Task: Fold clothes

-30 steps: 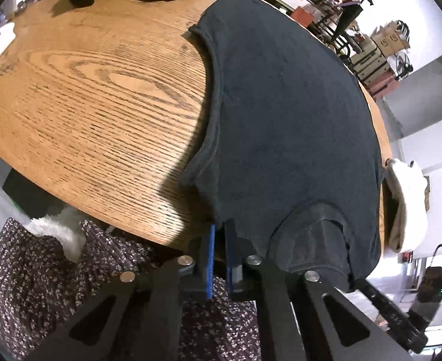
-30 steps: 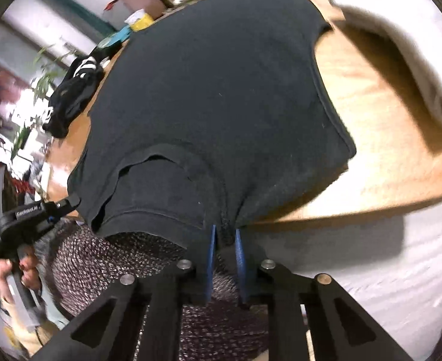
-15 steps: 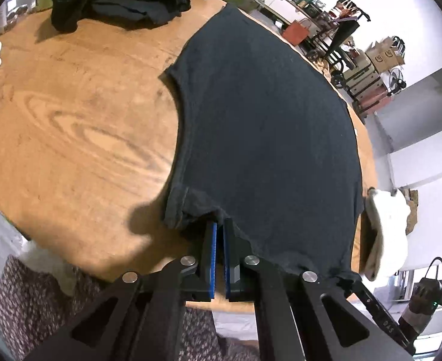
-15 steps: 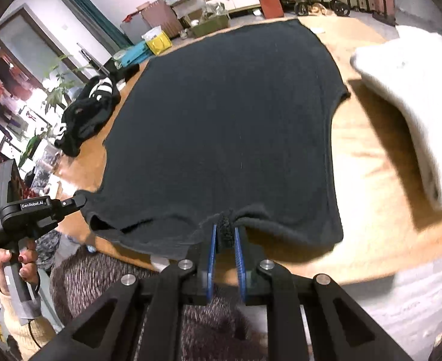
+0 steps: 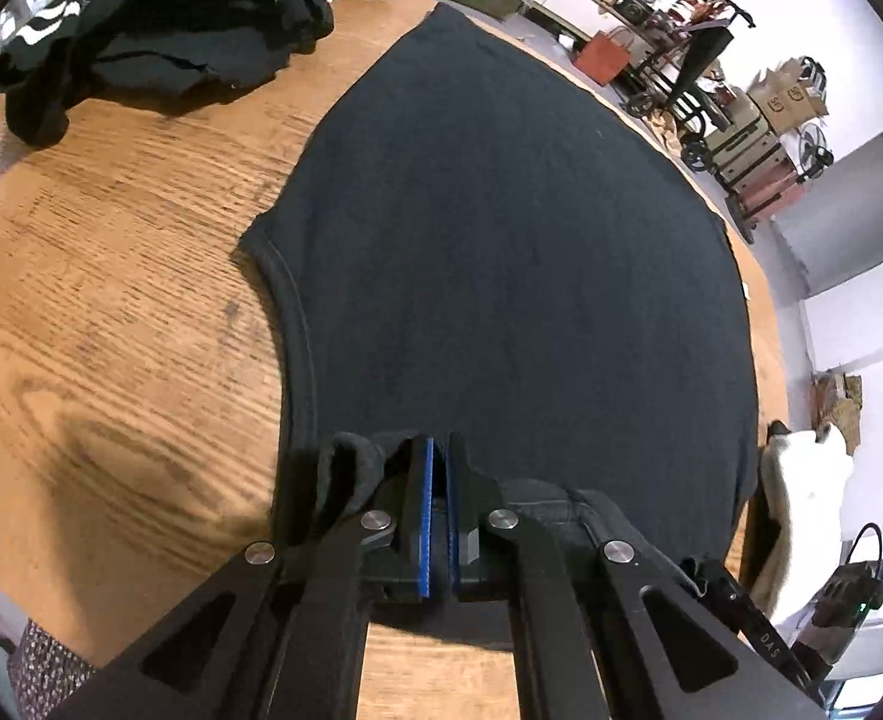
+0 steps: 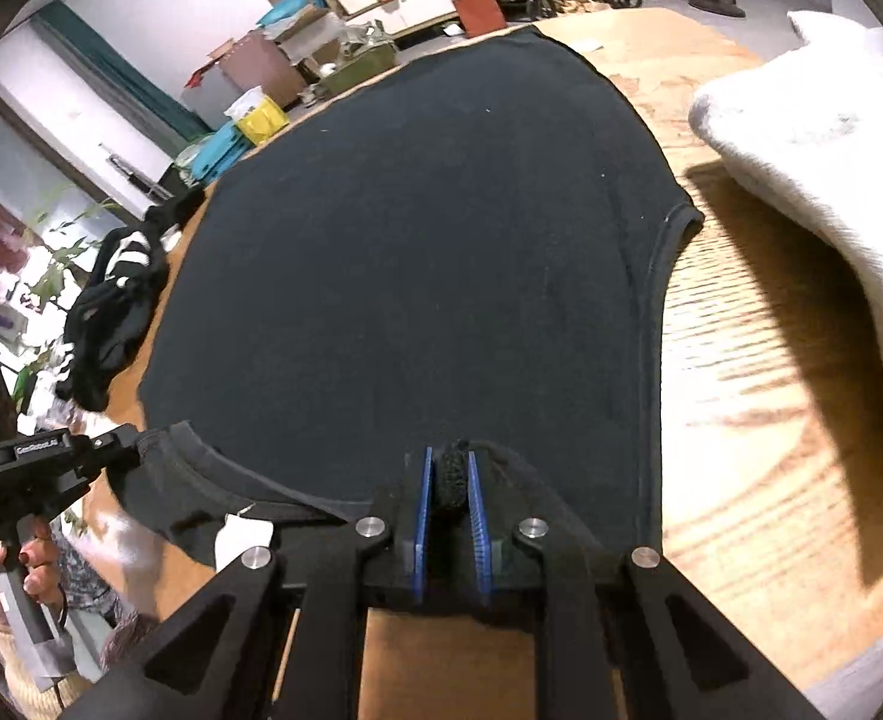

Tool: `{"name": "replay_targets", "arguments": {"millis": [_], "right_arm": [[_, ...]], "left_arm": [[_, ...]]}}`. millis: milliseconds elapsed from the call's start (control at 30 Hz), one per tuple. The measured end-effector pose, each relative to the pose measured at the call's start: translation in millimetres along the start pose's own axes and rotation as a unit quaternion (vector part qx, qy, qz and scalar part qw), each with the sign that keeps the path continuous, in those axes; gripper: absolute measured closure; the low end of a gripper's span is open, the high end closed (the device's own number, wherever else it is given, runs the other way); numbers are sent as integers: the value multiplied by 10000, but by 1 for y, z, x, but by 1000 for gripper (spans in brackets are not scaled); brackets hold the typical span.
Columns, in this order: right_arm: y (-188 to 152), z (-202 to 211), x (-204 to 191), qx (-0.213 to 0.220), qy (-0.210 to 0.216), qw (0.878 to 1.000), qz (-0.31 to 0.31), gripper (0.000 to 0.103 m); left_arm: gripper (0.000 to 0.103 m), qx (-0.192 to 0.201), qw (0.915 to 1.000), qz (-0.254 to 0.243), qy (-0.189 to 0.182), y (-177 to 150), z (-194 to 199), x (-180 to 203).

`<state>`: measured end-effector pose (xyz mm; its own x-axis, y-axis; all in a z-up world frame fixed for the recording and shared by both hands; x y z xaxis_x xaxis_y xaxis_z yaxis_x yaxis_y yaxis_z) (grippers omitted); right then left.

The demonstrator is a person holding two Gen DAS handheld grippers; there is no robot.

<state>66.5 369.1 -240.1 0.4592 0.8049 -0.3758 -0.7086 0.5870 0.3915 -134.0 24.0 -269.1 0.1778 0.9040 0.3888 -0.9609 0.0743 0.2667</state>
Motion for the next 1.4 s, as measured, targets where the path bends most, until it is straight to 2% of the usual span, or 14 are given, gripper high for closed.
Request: {"name": "replay_targets", "arguments": {"millis": [200, 467, 700, 733, 767, 833, 900, 967, 1000, 1100, 1167, 1233, 1333, 1400], "right_arm": [[10, 0, -1, 50, 70, 10000, 12, 89], [20, 8, -14, 196, 130, 9994, 251, 89], [30, -1, -15, 219, -5, 9992, 322, 88], [30, -4, -12, 151, -9, 9995, 262, 82], [30, -6, -9, 65, 4, 9998, 187, 64], [31, -5, -2, 2, 87, 10000, 7, 58], [38, 14, 8, 210, 221, 9993, -202, 52], [45, 35, 16, 476, 194, 9985, -209, 47], [47, 49, 20, 631, 141, 9978, -172, 47], [40, 71, 21, 817, -79, 9965, 144, 59], [25, 71, 13, 678, -95, 9964, 507, 71], [5, 63, 7, 360, -69, 9967, 726, 78], [-21, 54, 12, 6, -165, 9968, 776, 77], [-25, 66, 28, 125, -238, 9981, 554, 66]], "left_arm": [[100, -85, 9999, 52, -25, 0, -6, -7], [101, 419, 9985, 353, 87, 10, 23, -30], [101, 496, 9979, 359, 226, 10, 15, -28], [101, 497, 9978, 368, 254, 9, 15, -29], [101, 476, 9979, 378, 243, 10, 17, -29], [99, 436, 9980, 431, 124, 12, 27, -33], [88, 556, 9963, 643, 105, 15, 43, -44], [54, 642, 9956, 680, 75, 15, 55, -47], [54, 676, 9963, 525, -5, 13, 59, -41], [55, 659, 9971, -351, -121, -7, 64, -7], [86, 602, 9938, -940, 16, -22, 56, 15], [90, 342, 9896, -1375, 250, -38, 37, 32], [91, 188, 9880, -1446, 517, -52, 21, 29], [91, 201, 9884, -1393, 573, -55, 22, 20]]}}
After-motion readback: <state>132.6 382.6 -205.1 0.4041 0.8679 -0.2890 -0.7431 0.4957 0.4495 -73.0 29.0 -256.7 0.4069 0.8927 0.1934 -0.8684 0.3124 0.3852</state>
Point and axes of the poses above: each gripper's, at about its wrist camera, not at the fingertips, and z roughly against the way its jaws point, x to its right, y to its top, the point moved 7 cm from there along -z, roughly the way its jaws point, and after that the axes turned 1 degree about z, right-handed, at the moved point
